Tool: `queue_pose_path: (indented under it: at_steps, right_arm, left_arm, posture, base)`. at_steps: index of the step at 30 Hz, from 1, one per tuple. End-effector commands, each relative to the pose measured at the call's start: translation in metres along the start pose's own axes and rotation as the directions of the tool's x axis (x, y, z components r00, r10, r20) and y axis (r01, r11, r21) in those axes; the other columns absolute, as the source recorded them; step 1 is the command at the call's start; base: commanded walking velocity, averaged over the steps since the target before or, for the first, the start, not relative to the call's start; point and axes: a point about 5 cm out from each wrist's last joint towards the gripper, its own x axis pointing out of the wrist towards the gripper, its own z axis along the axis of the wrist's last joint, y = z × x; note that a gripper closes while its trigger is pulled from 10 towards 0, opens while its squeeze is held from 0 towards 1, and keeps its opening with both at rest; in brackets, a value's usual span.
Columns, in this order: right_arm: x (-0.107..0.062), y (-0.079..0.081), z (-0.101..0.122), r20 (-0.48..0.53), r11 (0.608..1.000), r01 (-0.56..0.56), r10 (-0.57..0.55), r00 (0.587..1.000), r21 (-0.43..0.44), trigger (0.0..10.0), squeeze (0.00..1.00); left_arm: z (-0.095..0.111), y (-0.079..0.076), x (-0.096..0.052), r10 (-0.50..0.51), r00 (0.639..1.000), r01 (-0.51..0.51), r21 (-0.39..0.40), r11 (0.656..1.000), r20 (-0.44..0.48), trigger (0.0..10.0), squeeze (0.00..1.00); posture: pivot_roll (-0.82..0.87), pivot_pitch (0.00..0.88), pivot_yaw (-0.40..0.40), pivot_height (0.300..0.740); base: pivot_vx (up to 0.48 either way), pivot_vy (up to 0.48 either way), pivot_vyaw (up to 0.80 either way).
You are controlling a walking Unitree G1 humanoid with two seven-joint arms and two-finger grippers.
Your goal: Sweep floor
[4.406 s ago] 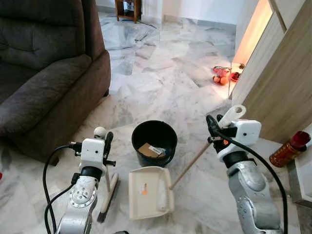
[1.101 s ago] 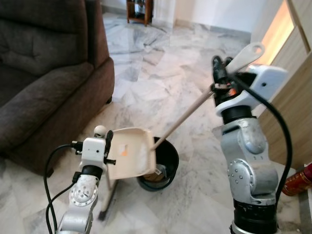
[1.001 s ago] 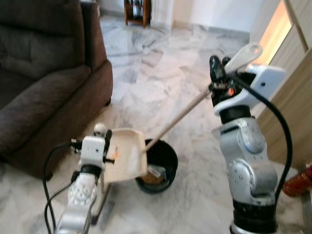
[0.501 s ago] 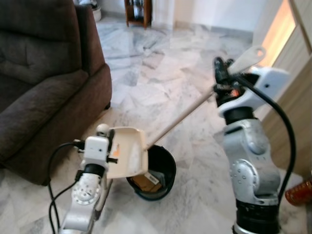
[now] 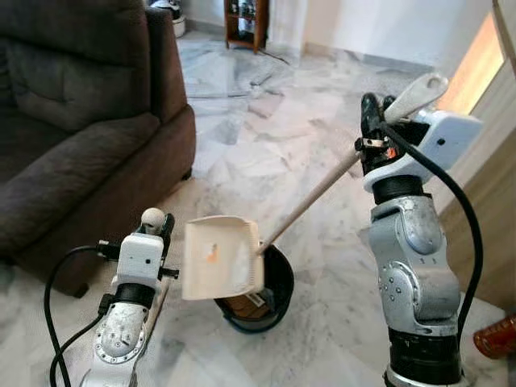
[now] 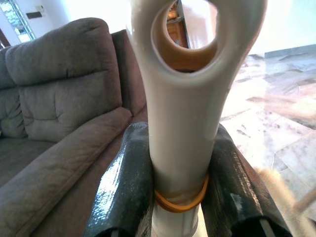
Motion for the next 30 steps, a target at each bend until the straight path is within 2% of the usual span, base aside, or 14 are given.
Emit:
queue_pose_path:
  at_steps: [1,11,13,15,23,28,30]
  right_arm:
    - [0.003,0.006,0.021,0.122,1.0,-0.015,0.016,0.992,-0.009,10.0,0.0]
    - [-0.011,0.032,0.014,0.148,0.982,-0.152,0.168,0.975,-0.114,10.0,0.0]
    - [-0.017,0.041,0.011,0.142,0.97,-0.206,0.224,0.964,-0.127,10.0,0.0]
    - [-0.025,0.052,0.009,0.141,0.941,-0.295,0.319,0.937,-0.165,10.0,0.0]
    - [-0.03,0.06,0.008,0.15,0.909,-0.351,0.389,0.909,-0.224,10.0,0.0]
    - [-0.04,0.072,0.008,0.164,0.855,-0.419,0.481,0.861,-0.304,10.0,0.0]
    - [-0.042,0.075,0.008,0.172,0.855,-0.429,0.488,0.856,-0.291,10.0,0.0]
  left_arm:
    - [0.009,-0.002,0.002,-0.006,0.999,0.006,0.008,1.0,0.035,10.0,0.0]
    - [0.012,-0.006,0.006,-0.025,0.999,0.025,0.006,1.0,0.041,10.0,0.0]
    - [0.011,-0.006,0.006,-0.024,0.999,0.024,0.005,1.0,0.039,10.0,0.0]
    - [0.011,-0.006,0.007,-0.021,0.999,0.021,0.005,1.0,0.04,10.0,0.0]
    - [0.011,-0.006,0.007,-0.02,0.999,0.019,0.003,1.0,0.039,10.0,0.0]
    - [0.011,-0.007,0.007,-0.022,0.999,0.022,0.004,1.0,0.041,10.0,0.0]
    - [0.011,-0.008,0.007,-0.03,0.999,0.029,0.01,1.0,0.044,10.0,0.0]
  posture:
    - [0.17,0.11,-0.02,0.74]
    - [0.17,0.105,-0.019,0.74]
    - [0.17,0.106,-0.02,0.74]
    - [0.17,0.107,-0.02,0.74]
    - [0.17,0.11,-0.02,0.74]
    - [0.17,0.115,-0.021,0.74]
    - [0.17,0.118,-0.021,0.74]
  base:
    - [0.0,0.0,0.0]
    - [0.0,0.0,0.0]
    - [0.0,0.0,0.0]
    - [0.0,0.0,0.0]
    - [0.0,0.0,0.0]
    - [0.0,0.0,0.0]
    - [0.0,0.0,0.0]
